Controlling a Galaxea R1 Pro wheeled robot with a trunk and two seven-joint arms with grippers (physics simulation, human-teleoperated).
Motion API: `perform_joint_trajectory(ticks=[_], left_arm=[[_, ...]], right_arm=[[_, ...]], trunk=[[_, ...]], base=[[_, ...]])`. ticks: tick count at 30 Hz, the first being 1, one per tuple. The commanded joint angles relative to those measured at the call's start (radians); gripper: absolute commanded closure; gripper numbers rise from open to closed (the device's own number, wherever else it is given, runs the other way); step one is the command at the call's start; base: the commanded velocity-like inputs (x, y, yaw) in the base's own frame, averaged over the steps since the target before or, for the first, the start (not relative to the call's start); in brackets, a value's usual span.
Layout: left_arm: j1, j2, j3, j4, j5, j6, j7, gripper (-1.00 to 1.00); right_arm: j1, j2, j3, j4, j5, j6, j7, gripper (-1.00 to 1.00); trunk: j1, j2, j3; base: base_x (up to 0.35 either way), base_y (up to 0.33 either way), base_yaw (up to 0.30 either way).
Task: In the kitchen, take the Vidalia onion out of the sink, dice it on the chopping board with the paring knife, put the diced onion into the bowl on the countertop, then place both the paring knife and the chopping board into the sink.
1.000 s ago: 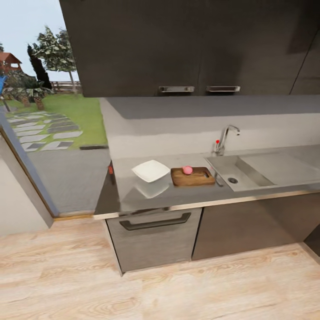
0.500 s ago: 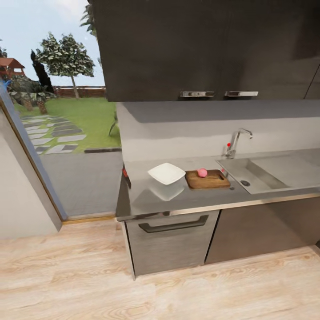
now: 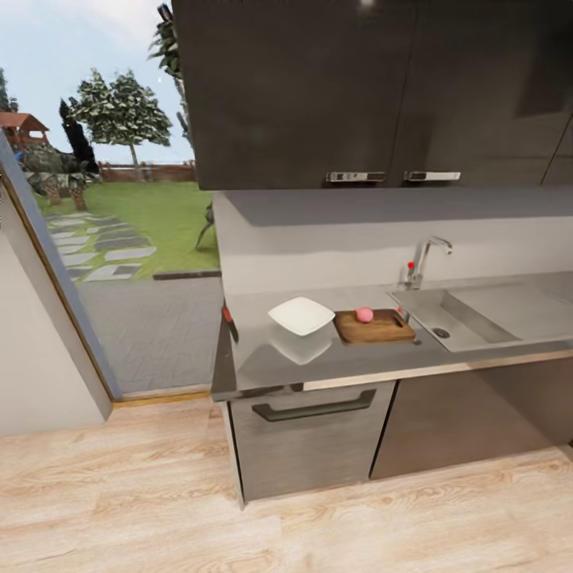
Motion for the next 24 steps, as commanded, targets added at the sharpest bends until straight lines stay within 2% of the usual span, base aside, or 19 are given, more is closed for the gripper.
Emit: perform_joint_trajectory(ticks=[1,12,19,24], left_arm=[[0.000,0.002,-0.007,0.001,0.009,-0.002,0.006,-1.00],[0.000,0.001,-0.007,0.006,0.008,-0.002,0.006,-1.00],[-0.001,0.000,-0.007,0.010,0.007,-0.002,0.006,-1.00],[-0.001,0.000,-0.007,0.012,0.007,-0.002,0.006,-1.00]], right_arm=[[0.000,0.002,-0.007,-0.002,0.004,-0.002,0.010,-1.00],[0.000,0.002,-0.007,-0.002,0.004,-0.001,0.010,-1.00],[0.000,0.001,-0.011,-0.010,0.004,-0.020,0.009,-1.00],[-0.001,0.003,-0.010,-0.080,0.005,-0.068,-0.014,-1.00]], trunk=[[0.000,-0.001,0.001],[0.000,-0.001,0.018],[0.000,-0.001,0.020],[0.000,-0.001,0.020]], base=[[0.000,0.140,0.000],[0.000,0.264,0.000],[0.000,0.039,0.000],[0.000,0.002,0.000]])
